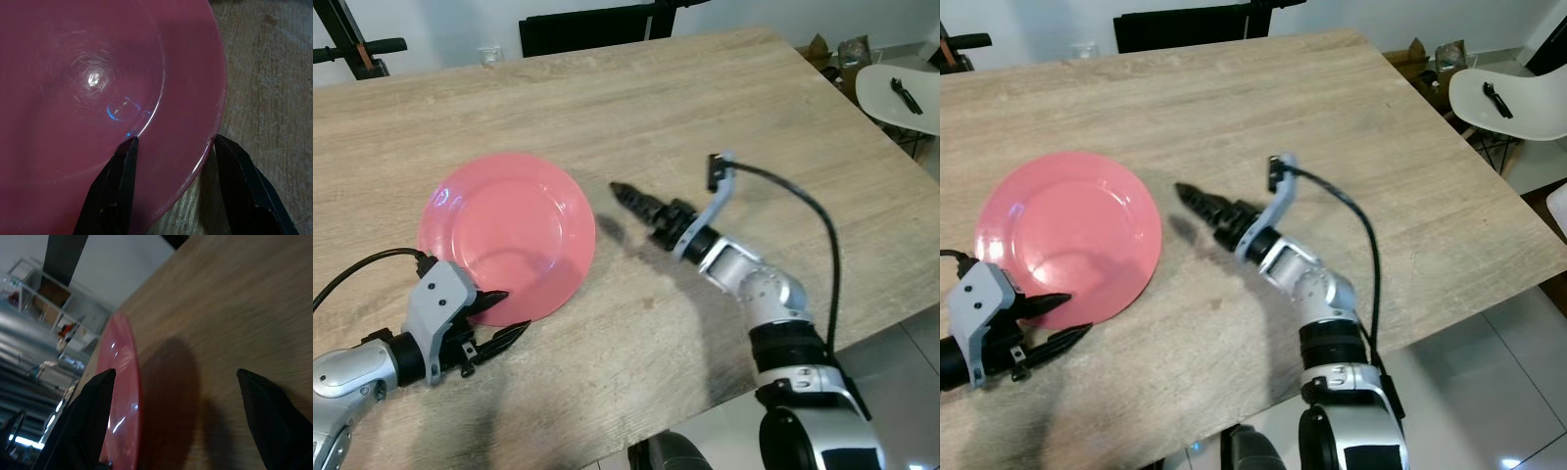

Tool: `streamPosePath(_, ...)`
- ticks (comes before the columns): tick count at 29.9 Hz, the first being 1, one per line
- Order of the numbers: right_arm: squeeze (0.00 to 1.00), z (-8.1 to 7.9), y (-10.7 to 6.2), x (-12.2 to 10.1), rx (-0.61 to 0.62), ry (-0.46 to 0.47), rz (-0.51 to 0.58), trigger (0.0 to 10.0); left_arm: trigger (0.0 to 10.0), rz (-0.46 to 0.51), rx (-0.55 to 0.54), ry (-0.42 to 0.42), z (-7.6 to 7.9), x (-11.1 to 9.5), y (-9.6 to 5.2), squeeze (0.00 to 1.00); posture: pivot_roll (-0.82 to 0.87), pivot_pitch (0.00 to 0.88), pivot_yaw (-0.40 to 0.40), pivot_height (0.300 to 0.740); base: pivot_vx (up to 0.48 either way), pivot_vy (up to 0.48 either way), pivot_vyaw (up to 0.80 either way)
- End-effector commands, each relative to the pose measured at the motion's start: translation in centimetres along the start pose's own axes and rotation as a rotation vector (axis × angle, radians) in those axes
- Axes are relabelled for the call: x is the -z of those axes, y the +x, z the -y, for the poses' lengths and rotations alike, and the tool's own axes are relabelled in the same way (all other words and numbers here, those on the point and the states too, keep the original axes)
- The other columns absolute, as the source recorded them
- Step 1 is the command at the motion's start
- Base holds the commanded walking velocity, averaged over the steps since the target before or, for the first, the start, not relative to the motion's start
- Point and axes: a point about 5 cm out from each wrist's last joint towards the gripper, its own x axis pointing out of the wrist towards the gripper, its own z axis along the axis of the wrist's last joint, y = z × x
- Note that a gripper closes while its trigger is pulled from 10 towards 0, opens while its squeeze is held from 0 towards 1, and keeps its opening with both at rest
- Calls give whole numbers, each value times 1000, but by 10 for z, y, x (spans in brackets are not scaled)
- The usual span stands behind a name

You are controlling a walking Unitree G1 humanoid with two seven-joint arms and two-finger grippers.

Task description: Setting the table

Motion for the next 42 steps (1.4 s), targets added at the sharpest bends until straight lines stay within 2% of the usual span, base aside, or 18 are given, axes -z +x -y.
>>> streamPosePath(1,0,3,0,11,1,10,-39,10000,10000,-87,13,-75,6,21,-2,0,-19,182,-14,740,0,0,0)
streamPosePath(9,0,-12,15,29,-77,68,-79,10000,10000,-92,10,-79,7,22,-3,0,-9,182,-18,740,0,0,0)
streamPosePath(10,0,-20,21,39,-106,87,-99,10000,10000,-94,13,-81,7,22,-3,0,-9,182,-18,740,0,0,0)
streamPosePath(17,0,-30,30,54,-139,102,-133,10000,10000,-95,18,-84,8,23,-3,0,-9,182,-18,740,0,0,0)
streamPosePath(19,0,-37,39,69,-148,117,-169,10000,10000,-95,22,-84,9,23,-2,0,-6,178,-18,740,0,0,0)
streamPosePath(25,0,-45,48,79,-173,145,-182,10000,10000,-100,20,-87,10,25,-3,0,7,174,-26,740,0,0,0)
streamPosePath(26,0,-47,50,78,-185,153,-181,2078,10000,-100,16,-88,10,25,-3,0,9,171,-27,740,0,0,0)
streamPosePath(27,0,-47,50,78,-188,154,-180,2078,10000,-100,15,-88,10,25,-4,0,9,171,-27,740,0,0,0)
streamPosePath(28,0,-48,50,76,-194,152,-174,0,10000,-99,14,-88,10,25,-4,0,9,169,-27,740,0,0,0)
streamPosePath(35,0,-43,42,64,-207,140,-139,0,10000,-70,-1,-89,3,19,0,0,-1,162,-24,740,0,0,0)
streamPosePath(42,0,-42,38,60,-234,148,-125,0,10000,-69,15,-86,4,20,3,0,-8,154,-17,740,0,0,0)
